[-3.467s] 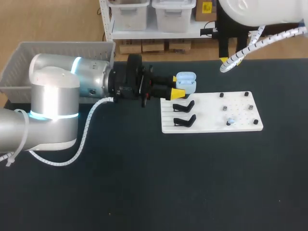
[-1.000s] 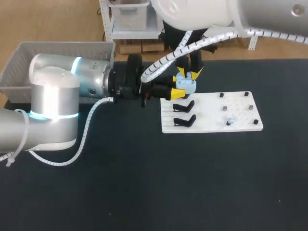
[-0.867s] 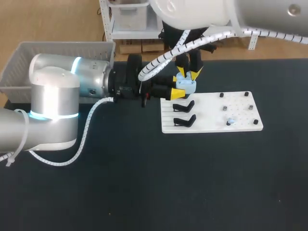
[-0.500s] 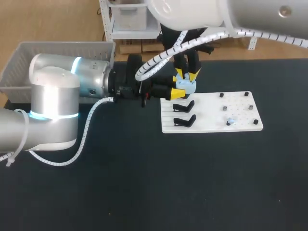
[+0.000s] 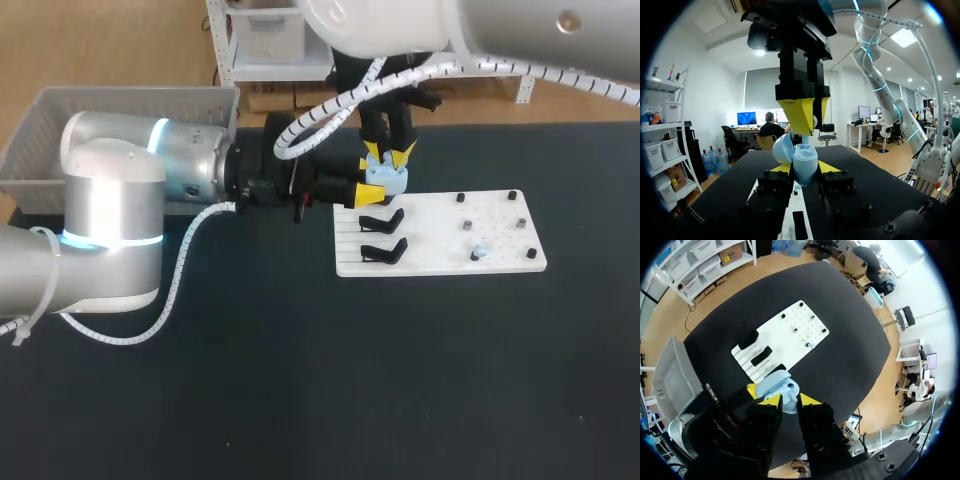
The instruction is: Pick up each earbud case from the left stands, insert the matching earbuds, close the lid, and place the case in the box.
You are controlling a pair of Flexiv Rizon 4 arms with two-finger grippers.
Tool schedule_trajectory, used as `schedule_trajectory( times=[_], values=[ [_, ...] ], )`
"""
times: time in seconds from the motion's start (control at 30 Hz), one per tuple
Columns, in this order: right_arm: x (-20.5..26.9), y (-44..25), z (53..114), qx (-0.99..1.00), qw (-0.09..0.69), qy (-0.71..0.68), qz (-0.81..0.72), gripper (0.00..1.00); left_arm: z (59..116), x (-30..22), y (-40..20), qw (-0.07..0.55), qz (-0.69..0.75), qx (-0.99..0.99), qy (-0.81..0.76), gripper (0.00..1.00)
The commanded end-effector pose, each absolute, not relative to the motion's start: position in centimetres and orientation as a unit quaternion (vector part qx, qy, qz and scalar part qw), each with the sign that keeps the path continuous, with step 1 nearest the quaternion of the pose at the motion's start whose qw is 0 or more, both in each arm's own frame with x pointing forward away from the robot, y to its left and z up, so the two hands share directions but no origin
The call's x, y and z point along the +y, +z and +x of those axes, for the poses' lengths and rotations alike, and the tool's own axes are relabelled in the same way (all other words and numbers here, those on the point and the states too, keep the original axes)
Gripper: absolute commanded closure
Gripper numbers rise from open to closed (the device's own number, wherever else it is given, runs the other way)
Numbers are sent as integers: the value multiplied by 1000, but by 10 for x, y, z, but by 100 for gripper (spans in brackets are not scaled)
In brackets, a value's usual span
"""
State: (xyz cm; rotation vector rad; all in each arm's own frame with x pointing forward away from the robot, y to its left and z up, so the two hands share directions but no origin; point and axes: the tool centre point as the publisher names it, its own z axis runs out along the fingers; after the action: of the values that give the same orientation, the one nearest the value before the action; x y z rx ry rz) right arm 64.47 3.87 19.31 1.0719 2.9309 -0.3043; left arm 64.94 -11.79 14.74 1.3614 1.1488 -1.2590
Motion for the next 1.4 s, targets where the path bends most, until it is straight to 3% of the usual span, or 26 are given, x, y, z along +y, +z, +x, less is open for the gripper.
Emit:
schedule_trajectory(
  times=[0.03,1.2,1.27,1.3,1.33,1.4],
  values=[
    [36,192,646,934,1,-96,344,100,648,-118,146,465,552,467,-511,100],
    [33,177,649,930,-7,-98,355,100,648,-118,146,465,552,467,-511,100],
    [33,177,648,929,-8,-97,356,46,648,-118,146,465,552,467,-511,100],
    [32,178,647,929,-8,-96,356,10,648,-118,146,465,552,467,-511,100],
    [32,180,645,930,-5,-93,356,0,648,-118,146,465,552,467,-511,100],
    [30,185,639,930,0,-86,356,0,648,-118,146,465,552,467,-511,100]
  ],
)
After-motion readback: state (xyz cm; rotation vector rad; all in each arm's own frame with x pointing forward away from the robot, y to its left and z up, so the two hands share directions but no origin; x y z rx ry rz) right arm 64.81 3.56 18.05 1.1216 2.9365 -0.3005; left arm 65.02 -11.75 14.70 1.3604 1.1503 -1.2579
